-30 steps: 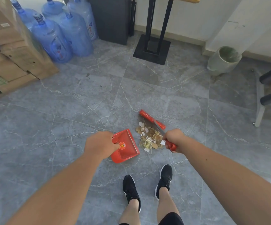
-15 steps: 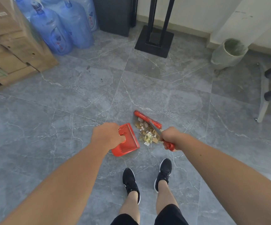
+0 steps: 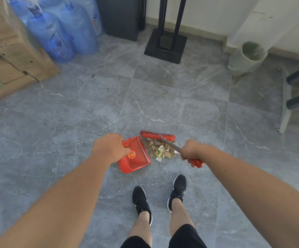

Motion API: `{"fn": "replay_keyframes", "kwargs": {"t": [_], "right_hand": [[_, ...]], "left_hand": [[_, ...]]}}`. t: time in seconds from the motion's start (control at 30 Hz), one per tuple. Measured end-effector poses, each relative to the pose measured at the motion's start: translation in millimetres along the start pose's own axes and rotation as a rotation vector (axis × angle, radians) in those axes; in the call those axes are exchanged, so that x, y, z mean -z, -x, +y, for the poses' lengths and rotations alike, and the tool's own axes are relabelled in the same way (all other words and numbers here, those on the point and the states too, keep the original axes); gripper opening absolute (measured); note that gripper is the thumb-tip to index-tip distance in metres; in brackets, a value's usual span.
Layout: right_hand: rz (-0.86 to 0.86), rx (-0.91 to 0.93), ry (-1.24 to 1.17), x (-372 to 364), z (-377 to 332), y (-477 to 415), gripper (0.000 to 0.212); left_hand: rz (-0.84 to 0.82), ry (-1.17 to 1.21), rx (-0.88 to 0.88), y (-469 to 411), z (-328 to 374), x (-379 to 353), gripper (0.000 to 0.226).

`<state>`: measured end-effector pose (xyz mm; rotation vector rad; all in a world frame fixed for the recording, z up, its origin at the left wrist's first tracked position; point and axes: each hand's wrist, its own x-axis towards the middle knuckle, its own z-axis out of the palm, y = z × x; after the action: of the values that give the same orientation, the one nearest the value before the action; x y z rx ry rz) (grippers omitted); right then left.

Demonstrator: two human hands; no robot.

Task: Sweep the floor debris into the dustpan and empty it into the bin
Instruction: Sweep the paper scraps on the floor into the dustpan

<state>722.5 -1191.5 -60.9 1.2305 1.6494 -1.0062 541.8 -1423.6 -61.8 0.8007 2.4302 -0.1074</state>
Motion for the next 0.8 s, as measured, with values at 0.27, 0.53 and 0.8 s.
{"fn": "replay_keyframes", "kwargs": {"t": [0.27, 0.53, 0.8], "right_hand": [[-0.013, 0.032, 0.099, 11, -2, 9, 0.017], [-0.043, 0.047, 0.079, 19, -9, 17, 0.014], [-0.059, 0.026, 0.068, 22, -6, 20, 0.002]], "left_hand": [[0.0, -0.011, 0.002, 3, 11, 3, 0.033], [-0.025, 0.004, 0.0, 9, 20, 4, 0.032], [-0.061, 0.0, -0.011, 10, 25, 5, 0.03]]}}
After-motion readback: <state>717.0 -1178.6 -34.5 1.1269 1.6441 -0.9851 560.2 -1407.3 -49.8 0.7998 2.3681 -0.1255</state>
